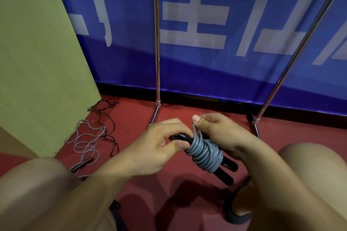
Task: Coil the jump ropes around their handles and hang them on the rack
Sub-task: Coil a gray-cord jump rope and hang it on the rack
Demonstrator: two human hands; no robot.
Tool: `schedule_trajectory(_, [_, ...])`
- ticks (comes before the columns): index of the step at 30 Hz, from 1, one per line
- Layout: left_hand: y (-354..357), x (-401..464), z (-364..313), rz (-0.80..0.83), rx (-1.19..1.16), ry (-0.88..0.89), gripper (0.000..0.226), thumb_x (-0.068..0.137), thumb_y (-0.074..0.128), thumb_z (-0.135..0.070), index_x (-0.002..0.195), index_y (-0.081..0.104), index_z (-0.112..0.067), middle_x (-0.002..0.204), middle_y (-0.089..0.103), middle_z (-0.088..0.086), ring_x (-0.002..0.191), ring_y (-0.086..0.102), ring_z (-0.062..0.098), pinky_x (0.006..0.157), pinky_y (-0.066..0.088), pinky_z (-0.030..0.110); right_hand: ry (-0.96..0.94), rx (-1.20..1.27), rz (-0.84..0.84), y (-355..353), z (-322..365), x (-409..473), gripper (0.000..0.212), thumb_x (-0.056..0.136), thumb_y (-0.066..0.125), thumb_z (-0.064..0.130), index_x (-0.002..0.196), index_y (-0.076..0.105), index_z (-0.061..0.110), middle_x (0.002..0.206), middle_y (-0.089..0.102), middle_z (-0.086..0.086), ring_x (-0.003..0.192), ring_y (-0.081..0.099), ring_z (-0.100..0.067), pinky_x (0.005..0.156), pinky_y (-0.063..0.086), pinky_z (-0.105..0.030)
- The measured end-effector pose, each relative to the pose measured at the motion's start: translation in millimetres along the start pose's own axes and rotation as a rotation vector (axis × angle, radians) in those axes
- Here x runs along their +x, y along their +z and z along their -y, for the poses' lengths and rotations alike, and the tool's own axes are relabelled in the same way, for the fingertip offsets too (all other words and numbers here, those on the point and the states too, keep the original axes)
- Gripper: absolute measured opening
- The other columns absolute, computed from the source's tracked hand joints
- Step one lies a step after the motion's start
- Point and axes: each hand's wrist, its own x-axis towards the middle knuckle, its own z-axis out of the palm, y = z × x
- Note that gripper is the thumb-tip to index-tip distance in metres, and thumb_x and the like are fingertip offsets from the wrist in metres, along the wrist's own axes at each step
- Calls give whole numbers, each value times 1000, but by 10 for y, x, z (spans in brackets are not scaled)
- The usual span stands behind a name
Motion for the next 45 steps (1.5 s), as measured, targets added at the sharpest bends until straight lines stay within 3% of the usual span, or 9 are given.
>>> schedule_trajectory(5, [16,6,75,-85,3,30,10,92,64,-16,100,70,-19,95,63,-10,91,64,18,82,49,28,154,248,38,79,33,-84,36,103,47,33,93,61,1,67,60,-11,57,56,-19,57,49,-29])
schedule_trajectory(11, [159,48,190,-289,100,-109,30,91,58,-35,120,59,-42,111,56,-17,103,59,9,89,45,21,112,315,-240,140,21,17,37,105,44,33,76,53,11,58,55,-5,48,51,-14,54,43,-27])
schedule_trajectory(17, [347,96,62,-416,-269,-476,30,99,58,-26,127,50,-21,98,62,-4,72,69,13,68,60,42,28,164,-566,107,-36,166,42,104,45,38,69,50,15,59,54,1,54,50,-13,58,43,-36])
schedule_trajectory(20, [427,111,-59,-331,-521,-610,26,98,55,-29,122,51,-21,114,64,2,85,70,12,77,60,41,-39,-3,-754,137,-59,226,47,103,41,42,71,53,9,67,62,-3,66,56,-23,69,47,-48])
schedule_trajectory(23, [462,131,-85,-256,-654,-667,29,92,54,-44,116,58,-27,111,70,-14,102,64,1,94,54,41,-72,-152,-857,221,-25,187,41,103,39,41,76,54,14,69,60,4,74,57,-25,66,38,-36])
schedule_trajectory(27, [457,186,28,-229,-824,-622,61,86,52,-74,131,57,-33,127,68,-11,122,61,14,108,43,54,-192,-223,-855,405,-9,132,33,101,45,42,80,55,20,69,62,5,75,60,-25,70,45,-40])
schedule_trajectory(33, [414,188,43,-352,-962,-615,86,72,51,-78,136,56,-20,130,67,8,124,61,27,107,45,55,-307,-235,-793,503,18,55,28,98,51,43,79,60,25,68,67,13,69,63,-10,65,47,-36])
schedule_trajectory(40, [333,188,53,-509,-914,-656,86,61,66,-84,107,76,-12,110,74,15,108,70,31,106,47,52,-329,-156,-676,611,10,21,31,98,50,43,77,62,24,73,70,17,69,66,-2,66,52,-32])
schedule_trajectory(45, [310,223,22,-676,-905,-657,54,67,80,-56,90,77,-7,91,74,24,82,71,33,75,57,38,-280,63,-569,638,13,47,39,93,51,52,75,61,19,73,72,-3,70,70,-21,62,59,-39])
